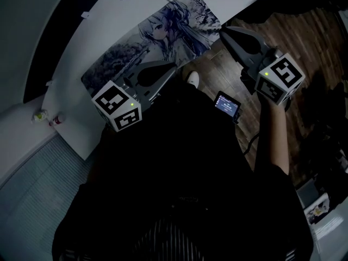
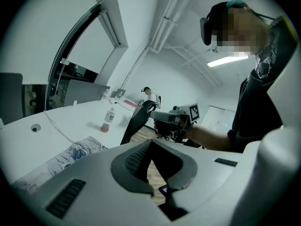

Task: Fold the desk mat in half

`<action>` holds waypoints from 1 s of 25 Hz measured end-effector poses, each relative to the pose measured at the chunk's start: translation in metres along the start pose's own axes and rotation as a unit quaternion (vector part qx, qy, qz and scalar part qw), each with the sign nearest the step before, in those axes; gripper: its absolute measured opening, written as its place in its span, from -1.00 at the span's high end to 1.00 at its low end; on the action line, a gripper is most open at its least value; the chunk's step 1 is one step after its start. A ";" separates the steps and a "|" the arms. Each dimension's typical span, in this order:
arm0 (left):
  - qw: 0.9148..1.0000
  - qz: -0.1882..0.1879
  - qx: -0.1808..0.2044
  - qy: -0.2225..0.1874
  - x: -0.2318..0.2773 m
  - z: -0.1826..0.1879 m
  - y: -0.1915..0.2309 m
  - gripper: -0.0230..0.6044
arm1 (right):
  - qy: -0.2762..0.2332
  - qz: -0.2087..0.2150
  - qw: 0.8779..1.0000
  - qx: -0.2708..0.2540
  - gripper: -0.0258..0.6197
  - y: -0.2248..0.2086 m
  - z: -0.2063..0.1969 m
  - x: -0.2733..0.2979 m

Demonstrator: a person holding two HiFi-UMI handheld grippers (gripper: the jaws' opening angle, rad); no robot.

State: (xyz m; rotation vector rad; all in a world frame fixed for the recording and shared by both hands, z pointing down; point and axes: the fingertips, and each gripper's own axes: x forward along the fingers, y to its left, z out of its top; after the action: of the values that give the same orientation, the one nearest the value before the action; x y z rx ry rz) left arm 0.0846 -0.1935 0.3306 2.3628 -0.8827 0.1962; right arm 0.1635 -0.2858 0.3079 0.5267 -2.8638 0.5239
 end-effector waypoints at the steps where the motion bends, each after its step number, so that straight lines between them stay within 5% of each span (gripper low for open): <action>1: 1.000 -0.006 0.000 0.001 0.004 0.002 0.002 0.90 | 0.003 -0.010 1.000 -0.001 0.91 -0.008 -0.001 -0.001; 11: 0.998 -0.053 0.012 -0.015 0.014 0.027 0.014 0.90 | 0.052 -0.124 0.991 0.017 0.86 -0.080 -0.042 -0.016; 25: 0.998 0.003 -0.064 -0.014 -0.002 0.013 0.076 0.90 | 0.195 -0.131 0.968 0.085 0.48 -0.188 -0.165 0.054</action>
State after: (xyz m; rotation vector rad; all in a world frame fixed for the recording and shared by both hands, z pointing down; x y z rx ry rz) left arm 0.0340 -0.2458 0.3566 2.2486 -0.8900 0.1050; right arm 0.2028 -0.4059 0.5302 0.7261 -2.3471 0.7377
